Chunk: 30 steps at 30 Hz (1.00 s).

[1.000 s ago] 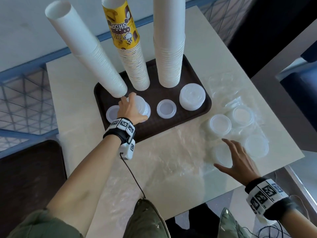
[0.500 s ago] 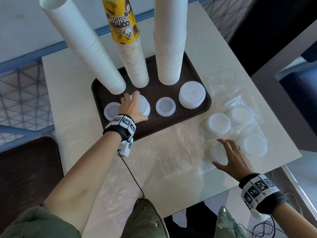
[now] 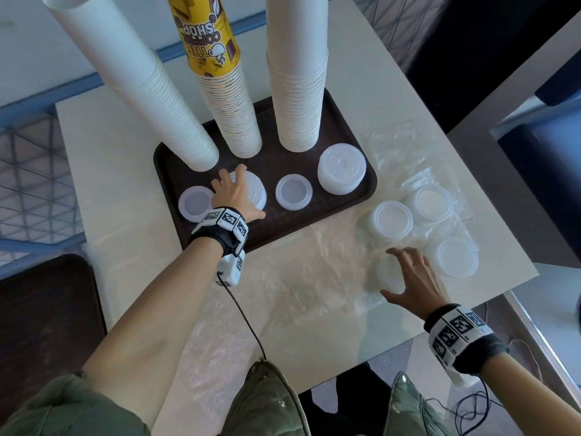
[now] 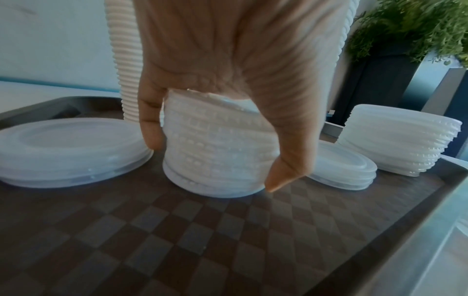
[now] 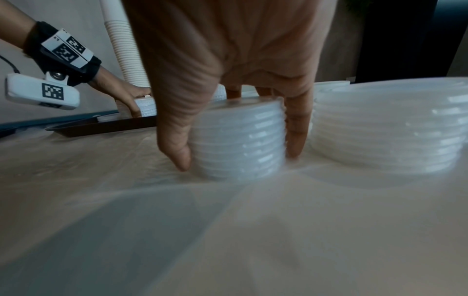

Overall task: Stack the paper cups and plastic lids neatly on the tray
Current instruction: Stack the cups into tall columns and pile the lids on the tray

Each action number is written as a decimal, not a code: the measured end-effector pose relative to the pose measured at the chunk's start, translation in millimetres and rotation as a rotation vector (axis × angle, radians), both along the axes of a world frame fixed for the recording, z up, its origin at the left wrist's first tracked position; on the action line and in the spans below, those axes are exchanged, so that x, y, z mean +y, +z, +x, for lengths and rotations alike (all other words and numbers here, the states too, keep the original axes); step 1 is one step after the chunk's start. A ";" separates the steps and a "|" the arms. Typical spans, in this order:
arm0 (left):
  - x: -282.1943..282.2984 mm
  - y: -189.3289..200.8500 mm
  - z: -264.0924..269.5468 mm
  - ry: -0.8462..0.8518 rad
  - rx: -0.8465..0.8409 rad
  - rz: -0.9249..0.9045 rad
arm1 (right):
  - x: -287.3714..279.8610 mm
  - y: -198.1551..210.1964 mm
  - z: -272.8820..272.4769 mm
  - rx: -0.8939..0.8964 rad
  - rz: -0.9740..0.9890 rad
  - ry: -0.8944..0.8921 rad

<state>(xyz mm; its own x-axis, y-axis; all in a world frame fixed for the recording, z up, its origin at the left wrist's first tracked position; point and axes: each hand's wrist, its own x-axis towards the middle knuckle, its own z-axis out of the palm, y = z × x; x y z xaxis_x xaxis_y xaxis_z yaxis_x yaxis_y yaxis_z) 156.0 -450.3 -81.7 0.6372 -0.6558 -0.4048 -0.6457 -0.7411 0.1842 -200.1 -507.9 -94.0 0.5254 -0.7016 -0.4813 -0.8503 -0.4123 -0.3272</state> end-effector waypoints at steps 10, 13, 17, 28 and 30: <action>1.8 -2.7 3.1 -0.015 -0.057 -0.023 | -0.1 6.7 5.3 0.087 -0.009 0.028; 2.5 -3.7 2.6 -0.006 -0.044 -0.035 | -0.5 7.2 4.6 0.106 -0.017 0.045; 3.8 -5.3 1.5 -0.015 -0.049 -0.048 | -0.9 6.4 3.9 0.103 -0.019 0.046; 6.8 0.5 4.7 -0.051 -0.082 -0.086 | -1.1 4.3 1.5 0.070 -0.027 0.044; 7.9 8.1 4.7 -0.064 -0.108 -0.105 | -1.0 4.2 1.6 0.070 -0.024 0.041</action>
<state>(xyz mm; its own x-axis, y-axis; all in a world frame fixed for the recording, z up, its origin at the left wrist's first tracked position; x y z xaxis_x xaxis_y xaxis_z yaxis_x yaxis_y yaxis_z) 160.6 -442.4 -73.6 0.6286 -0.7320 -0.2628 -0.7115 -0.6777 0.1856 -198.5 -509.0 -89.9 0.5192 -0.6924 -0.5010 -0.8532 -0.4540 -0.2568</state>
